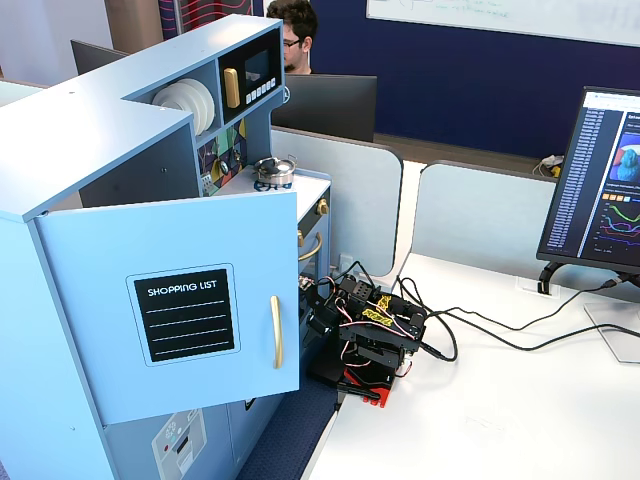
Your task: Pick up the green pineapple from the left cabinet and place it in the green recipient
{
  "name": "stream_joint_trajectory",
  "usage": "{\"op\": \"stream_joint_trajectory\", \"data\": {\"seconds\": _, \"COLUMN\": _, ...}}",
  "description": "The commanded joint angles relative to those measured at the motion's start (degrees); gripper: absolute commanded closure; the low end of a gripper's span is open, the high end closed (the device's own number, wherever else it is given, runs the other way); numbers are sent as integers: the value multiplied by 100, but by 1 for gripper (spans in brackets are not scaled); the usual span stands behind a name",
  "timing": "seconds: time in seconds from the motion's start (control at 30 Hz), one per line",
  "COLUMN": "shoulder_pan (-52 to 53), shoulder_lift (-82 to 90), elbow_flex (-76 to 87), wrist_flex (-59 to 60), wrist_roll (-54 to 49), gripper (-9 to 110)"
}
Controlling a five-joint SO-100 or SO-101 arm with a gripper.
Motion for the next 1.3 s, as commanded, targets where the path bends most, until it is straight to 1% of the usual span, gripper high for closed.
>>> {"op": "stream_joint_trajectory", "data": {"seconds": 0.0, "shoulder_pan": 167, "shoulder_lift": -44, "elbow_flex": 53, "wrist_flex": 1002, "wrist_roll": 123, "gripper": 101}}
{"op": "stream_joint_trajectory", "data": {"seconds": 0.37, "shoulder_pan": 132, "shoulder_lift": -44, "elbow_flex": 53, "wrist_flex": 1002, "wrist_roll": 123, "gripper": 101}}
{"op": "stream_joint_trajectory", "data": {"seconds": 0.43, "shoulder_pan": -97, "shoulder_lift": -53, "elbow_flex": 53, "wrist_flex": 967, "wrist_roll": 0, "gripper": 101}}
{"op": "stream_joint_trajectory", "data": {"seconds": 0.47, "shoulder_pan": -281, "shoulder_lift": -62, "elbow_flex": 53, "wrist_flex": 809, "wrist_roll": 105, "gripper": 101}}
{"op": "stream_joint_trajectory", "data": {"seconds": 0.53, "shoulder_pan": -703, "shoulder_lift": -70, "elbow_flex": 44, "wrist_flex": 185, "wrist_roll": 114, "gripper": 101}}
{"op": "stream_joint_trajectory", "data": {"seconds": 0.6, "shoulder_pan": -1318, "shoulder_lift": -70, "elbow_flex": 44, "wrist_flex": -993, "wrist_roll": 185, "gripper": 101}}
{"op": "stream_joint_trajectory", "data": {"seconds": 0.67, "shoulder_pan": -2004, "shoulder_lift": -70, "elbow_flex": -158, "wrist_flex": -1978, "wrist_roll": -132, "gripper": 101}}
{"op": "stream_joint_trajectory", "data": {"seconds": 0.73, "shoulder_pan": -2725, "shoulder_lift": -62, "elbow_flex": -387, "wrist_flex": -2953, "wrist_roll": 53, "gripper": 97}}
{"op": "stream_joint_trajectory", "data": {"seconds": 0.8, "shoulder_pan": -3366, "shoulder_lift": -62, "elbow_flex": -545, "wrist_flex": -3806, "wrist_roll": -299, "gripper": 97}}
{"op": "stream_joint_trajectory", "data": {"seconds": 0.87, "shoulder_pan": -3876, "shoulder_lift": -237, "elbow_flex": -694, "wrist_flex": -4808, "wrist_roll": -316, "gripper": 92}}
{"op": "stream_joint_trajectory", "data": {"seconds": 0.93, "shoulder_pan": -4228, "shoulder_lift": -589, "elbow_flex": -1090, "wrist_flex": -5440, "wrist_roll": -343, "gripper": 85}}
{"op": "stream_joint_trajectory", "data": {"seconds": 1.07, "shoulder_pan": -4799, "shoulder_lift": -1468, "elbow_flex": -2083, "wrist_flex": -6047, "wrist_roll": -413, "gripper": 78}}
{"op": "stream_joint_trajectory", "data": {"seconds": 1.17, "shoulder_pan": -4772, "shoulder_lift": -2373, "elbow_flex": -2672, "wrist_flex": -6750, "wrist_roll": -606, "gripper": 71}}
{"op": "stream_joint_trajectory", "data": {"seconds": 1.27, "shoulder_pan": -4676, "shoulder_lift": -3164, "elbow_flex": -3243, "wrist_flex": -7189, "wrist_roll": -729, "gripper": 67}}
